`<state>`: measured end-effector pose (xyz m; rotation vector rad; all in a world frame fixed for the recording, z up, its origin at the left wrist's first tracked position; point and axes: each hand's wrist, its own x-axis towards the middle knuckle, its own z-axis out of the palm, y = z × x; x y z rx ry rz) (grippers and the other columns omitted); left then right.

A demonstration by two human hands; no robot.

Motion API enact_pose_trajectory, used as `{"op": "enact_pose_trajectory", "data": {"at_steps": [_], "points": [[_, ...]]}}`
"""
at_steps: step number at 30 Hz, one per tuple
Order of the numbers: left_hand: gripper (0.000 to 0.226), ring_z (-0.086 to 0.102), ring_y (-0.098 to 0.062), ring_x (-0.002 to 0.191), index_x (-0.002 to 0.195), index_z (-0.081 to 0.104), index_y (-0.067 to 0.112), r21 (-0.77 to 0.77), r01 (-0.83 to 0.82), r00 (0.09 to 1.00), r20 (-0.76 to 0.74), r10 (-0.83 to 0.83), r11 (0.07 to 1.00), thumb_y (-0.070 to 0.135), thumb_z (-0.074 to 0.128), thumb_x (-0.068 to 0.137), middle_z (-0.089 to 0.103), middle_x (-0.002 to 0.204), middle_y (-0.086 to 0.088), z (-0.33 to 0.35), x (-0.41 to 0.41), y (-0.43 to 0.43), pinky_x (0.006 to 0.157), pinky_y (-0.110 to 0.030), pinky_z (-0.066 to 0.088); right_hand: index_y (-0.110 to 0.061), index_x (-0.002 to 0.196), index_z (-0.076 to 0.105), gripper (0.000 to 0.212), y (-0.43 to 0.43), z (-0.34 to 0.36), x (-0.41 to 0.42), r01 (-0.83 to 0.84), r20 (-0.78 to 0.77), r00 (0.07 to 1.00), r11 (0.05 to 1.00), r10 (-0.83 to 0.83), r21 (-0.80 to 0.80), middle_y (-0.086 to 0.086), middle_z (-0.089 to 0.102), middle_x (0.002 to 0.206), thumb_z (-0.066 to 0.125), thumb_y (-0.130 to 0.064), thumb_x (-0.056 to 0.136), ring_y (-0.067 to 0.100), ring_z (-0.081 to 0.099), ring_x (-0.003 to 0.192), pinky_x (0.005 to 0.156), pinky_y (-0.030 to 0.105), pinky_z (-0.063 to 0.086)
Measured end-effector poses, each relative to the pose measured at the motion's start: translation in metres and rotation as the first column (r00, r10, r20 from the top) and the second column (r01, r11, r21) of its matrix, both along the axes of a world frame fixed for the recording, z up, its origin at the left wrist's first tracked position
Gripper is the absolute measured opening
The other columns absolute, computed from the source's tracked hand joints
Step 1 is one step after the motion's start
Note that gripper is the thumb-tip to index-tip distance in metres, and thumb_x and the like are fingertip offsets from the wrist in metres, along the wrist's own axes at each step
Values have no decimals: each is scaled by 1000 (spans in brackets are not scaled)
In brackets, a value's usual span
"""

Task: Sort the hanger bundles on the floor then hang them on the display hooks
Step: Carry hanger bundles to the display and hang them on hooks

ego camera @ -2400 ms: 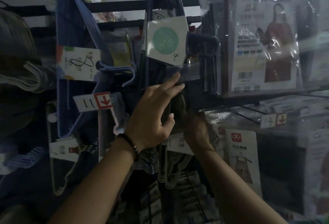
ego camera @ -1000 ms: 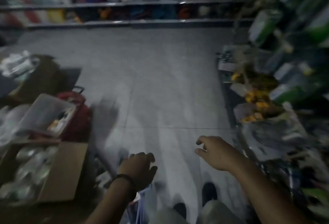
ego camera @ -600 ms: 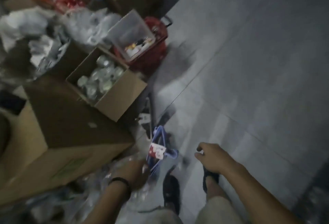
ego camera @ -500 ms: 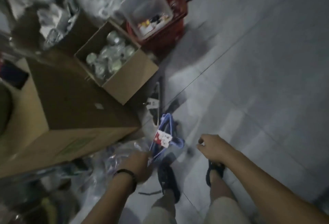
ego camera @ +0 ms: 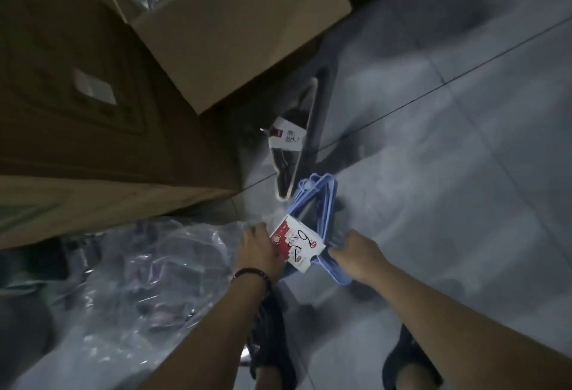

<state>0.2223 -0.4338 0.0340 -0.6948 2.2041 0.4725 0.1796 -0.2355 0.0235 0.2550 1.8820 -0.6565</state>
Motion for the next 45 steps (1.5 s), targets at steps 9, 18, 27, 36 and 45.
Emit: {"op": "enact_pose_trajectory", "data": {"at_steps": [9,18,27,36,45], "points": [[44,70,-25,99,124,62,31,178,1,999,47,-10,984,38,77,83,75,109,0,-159,23,-52,93,-45,59,-8,117,59,32,-68,-139,7,472,-225,865,879,-448,64,14,72,105,66,-32,96,33,68,83,63,33,53],[12,71,-28,95,102,68,24,16,83,992,-97,-81,996,18,64,93,75,99,-4,-163,27,-42,79,-33,54,-4,104,69,17,-76,-160,0,514,-259,851,826,-457,231,15,75,103,74,-11,89,31,69,76,63,31,55],[40,73,-30,95,122,64,31,14,68,980,-188,-64,998,9,62,89,74,103,-5,-94,46,5,85,-41,61,-10,84,71,5,-20,-108,7,443,-351,856,888,-379,121,8,73,82,75,-8,84,23,63,62,48,19,40],[124,42,-19,144,160,4,47,698,-170,978,208,29,695,60,88,70,30,156,14,44,3,34,114,-36,41,-12,67,62,17,78,52,-22,365,-370,875,928,-312,80,0,67,60,76,-9,75,19,66,55,47,26,47],[65,73,-28,98,125,63,3,816,-329,841,25,541,475,48,82,82,76,113,-9,314,-114,170,85,-44,62,-7,74,65,15,180,353,-78,259,-454,846,960,-279,-106,8,70,69,79,-12,74,14,57,54,42,15,35]]}}
